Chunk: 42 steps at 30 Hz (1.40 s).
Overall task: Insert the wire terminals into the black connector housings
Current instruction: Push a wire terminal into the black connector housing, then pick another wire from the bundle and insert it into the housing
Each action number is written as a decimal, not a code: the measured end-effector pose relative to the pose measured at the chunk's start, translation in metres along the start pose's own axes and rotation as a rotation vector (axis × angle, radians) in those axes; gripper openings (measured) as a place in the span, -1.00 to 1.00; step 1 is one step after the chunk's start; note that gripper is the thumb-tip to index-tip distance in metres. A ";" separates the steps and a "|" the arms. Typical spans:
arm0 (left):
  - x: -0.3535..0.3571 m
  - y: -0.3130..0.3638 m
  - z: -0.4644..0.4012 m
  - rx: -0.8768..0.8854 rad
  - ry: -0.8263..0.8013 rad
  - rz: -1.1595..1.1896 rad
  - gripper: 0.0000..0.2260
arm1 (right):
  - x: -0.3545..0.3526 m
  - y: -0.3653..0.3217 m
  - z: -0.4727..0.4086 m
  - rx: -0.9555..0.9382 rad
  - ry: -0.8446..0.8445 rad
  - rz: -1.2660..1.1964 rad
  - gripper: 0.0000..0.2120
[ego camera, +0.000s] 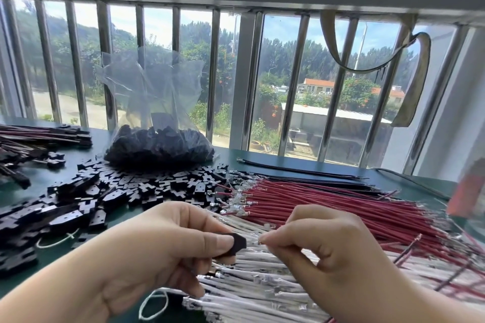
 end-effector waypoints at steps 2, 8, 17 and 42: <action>0.003 0.000 0.000 0.003 -0.004 0.014 -0.74 | 0.001 -0.004 0.000 -0.054 -0.025 0.053 -0.90; 0.009 0.003 0.002 0.043 0.044 0.061 -0.73 | -0.001 -0.005 -0.005 0.097 -0.011 -0.106 -0.87; 0.014 0.004 0.004 0.055 0.071 -0.003 -0.75 | 0.006 -0.001 -0.002 0.082 -0.032 -0.025 -0.81; -0.012 0.007 -0.010 0.143 -0.015 -0.178 -0.73 | 0.026 0.184 -0.121 0.375 -0.493 0.610 -0.81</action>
Point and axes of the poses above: each hand's wrist, its own z-axis away from the middle knuckle, its own x-axis out of the palm, y = z × x, the point moved 1 cm from there along -z, towards the middle knuckle, and after that the axes turned 1 degree about y, right-handed, at the moved point
